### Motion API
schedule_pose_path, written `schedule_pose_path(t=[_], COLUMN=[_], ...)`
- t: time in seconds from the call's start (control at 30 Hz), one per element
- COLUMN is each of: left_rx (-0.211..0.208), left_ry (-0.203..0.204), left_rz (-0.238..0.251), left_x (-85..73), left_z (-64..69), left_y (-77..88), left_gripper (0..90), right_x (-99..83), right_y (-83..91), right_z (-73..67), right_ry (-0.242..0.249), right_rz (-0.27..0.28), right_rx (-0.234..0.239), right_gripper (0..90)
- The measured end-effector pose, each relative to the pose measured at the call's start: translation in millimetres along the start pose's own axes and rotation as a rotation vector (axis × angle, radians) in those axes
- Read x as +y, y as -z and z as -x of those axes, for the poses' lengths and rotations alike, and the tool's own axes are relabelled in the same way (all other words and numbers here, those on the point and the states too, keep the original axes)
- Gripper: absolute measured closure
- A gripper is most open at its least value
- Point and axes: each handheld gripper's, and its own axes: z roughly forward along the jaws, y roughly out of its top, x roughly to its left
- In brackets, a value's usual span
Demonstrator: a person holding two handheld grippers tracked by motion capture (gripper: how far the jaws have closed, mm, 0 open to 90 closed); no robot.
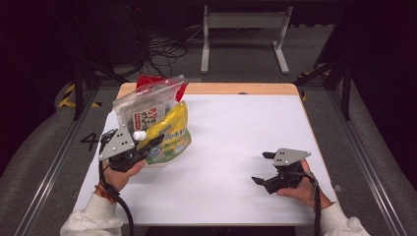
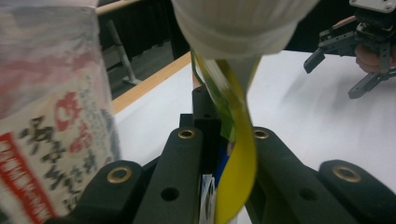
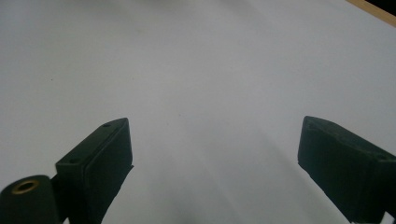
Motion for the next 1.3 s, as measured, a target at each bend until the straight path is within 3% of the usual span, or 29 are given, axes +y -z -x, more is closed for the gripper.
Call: schedule_pose_path(t=[0.27, 0.43, 0.5, 0.6, 0.7, 0.83, 0.97, 1.03, 1.3], left_rx=[0.028, 0.057, 0.032, -0.008, -0.054, -0.08, -0.153, -0.171, -0.166], left_ry=[0.0, -0.022, -0.027, -0.077, -0.08, -0.053, -0.017, -0.027, 0.011], left_rz=[0.065, 0.075, 0.075, 0.024, -0.022, -0.035, -0.033, -0.079, -0.114], left_x=[-1.1, 2.3, 2.7, 0.5, -6.6, -14.5, -22.1, -24.4, -37.8], left_z=[-18.6, -24.9, -31.9, -42.3, -53.5, -63.6, -70.4, -71.2, -80.7], left_y=[30.3, 41.7, 46.3, 47.0, 45.2, 44.6, 36.9, 30.4, 24.0], left_gripper=[88.6, 88.5, 88.5, 88.4, 88.4, 88.2, 88.2, 88.2, 88.0], right_x=[-2.8, -2.6, -2.6, -4.2, -4.8, -4.2, -5.4, -5.7, -6.8], right_y=[-2.8, -6.6, -7.5, -10.2, -12.3, -13.9, -17.0, -17.7, -19.2], right_z=[3.2, 0.7, 0.0, -1.0, -1.5, -2.7, -2.9, -3.5, -3.7], right_ry=[-0.026, -0.024, -0.022, -0.025, -0.024, -0.022, -0.023, -0.019, -0.022], right_rz=[0.004, -0.005, -0.007, -0.021, -0.03, -0.03, -0.044, -0.051, -0.058], right_rx=[0.007, 0.016, 0.021, 0.027, 0.028, 0.035, 0.04, 0.043, 0.044], right_gripper=[10.9, 11.1, 11.1, 11.4, 11.5, 11.7, 11.8, 11.8, 12.0])
